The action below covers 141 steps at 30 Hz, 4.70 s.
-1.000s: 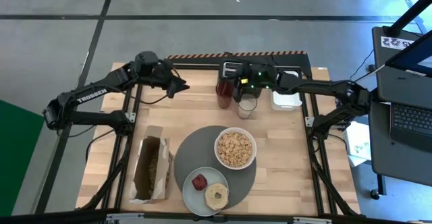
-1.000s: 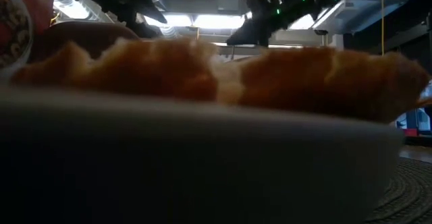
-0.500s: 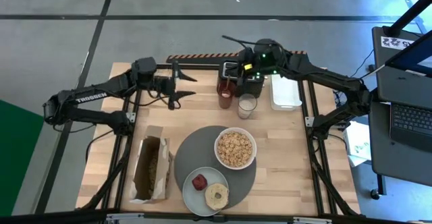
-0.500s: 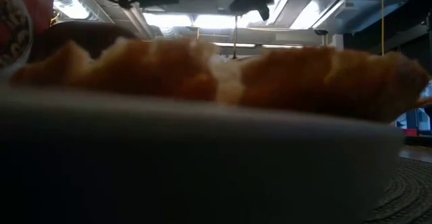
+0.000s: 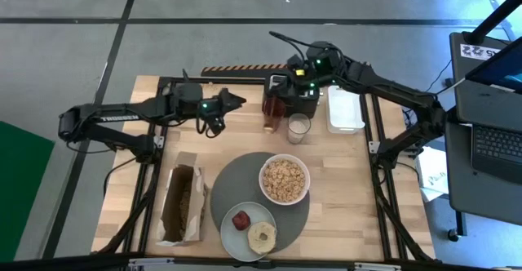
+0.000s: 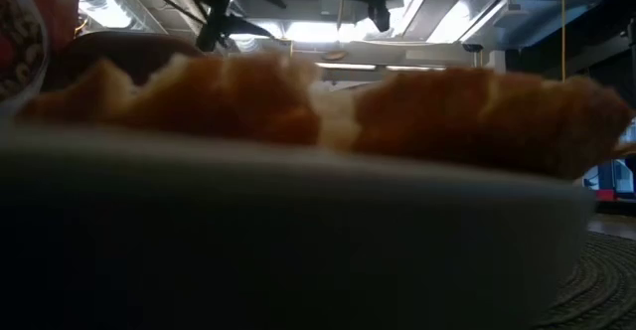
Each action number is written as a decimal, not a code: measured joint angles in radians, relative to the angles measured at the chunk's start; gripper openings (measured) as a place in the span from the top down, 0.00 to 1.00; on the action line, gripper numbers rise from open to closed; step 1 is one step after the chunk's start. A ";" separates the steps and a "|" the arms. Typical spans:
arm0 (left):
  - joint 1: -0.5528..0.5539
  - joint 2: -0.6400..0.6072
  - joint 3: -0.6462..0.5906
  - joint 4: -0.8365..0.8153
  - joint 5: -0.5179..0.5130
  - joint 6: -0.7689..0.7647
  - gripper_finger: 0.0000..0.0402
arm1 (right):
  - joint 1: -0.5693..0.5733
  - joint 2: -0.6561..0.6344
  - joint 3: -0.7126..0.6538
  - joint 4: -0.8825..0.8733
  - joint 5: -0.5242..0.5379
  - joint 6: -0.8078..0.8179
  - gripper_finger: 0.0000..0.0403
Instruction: Arrange a breakfast setting
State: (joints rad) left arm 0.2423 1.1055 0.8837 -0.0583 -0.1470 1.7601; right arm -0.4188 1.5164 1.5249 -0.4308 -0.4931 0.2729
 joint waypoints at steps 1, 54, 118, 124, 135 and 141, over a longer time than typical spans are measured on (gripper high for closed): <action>-0.007 0.013 0.000 0.013 0.000 0.040 0.47 | 0.000 0.008 0.000 0.014 -0.013 0.016 0.97; -0.174 0.163 0.002 0.190 -0.072 0.317 0.97 | 0.019 0.218 -0.002 0.361 -0.257 0.323 0.94; -0.199 0.434 0.002 -0.166 0.177 -0.312 0.97 | -0.043 -0.147 -0.001 -0.150 -0.006 -0.171 0.65; -0.262 0.447 0.002 -0.154 0.157 -0.343 0.97 | -0.012 -0.183 0.000 -0.270 0.071 -0.241 0.65; -0.330 0.542 0.000 -0.127 0.121 -0.313 0.97 | -0.012 -0.184 -0.001 -0.321 0.124 -0.278 0.65; -0.338 0.559 0.000 -0.070 0.114 -0.336 0.97 | -0.012 -0.184 -0.001 -0.338 0.125 -0.278 0.65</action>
State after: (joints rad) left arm -0.0956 1.6642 0.8837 -0.1281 -0.0330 1.4244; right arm -0.4313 1.3319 1.5242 -0.7692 -0.3683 -0.0055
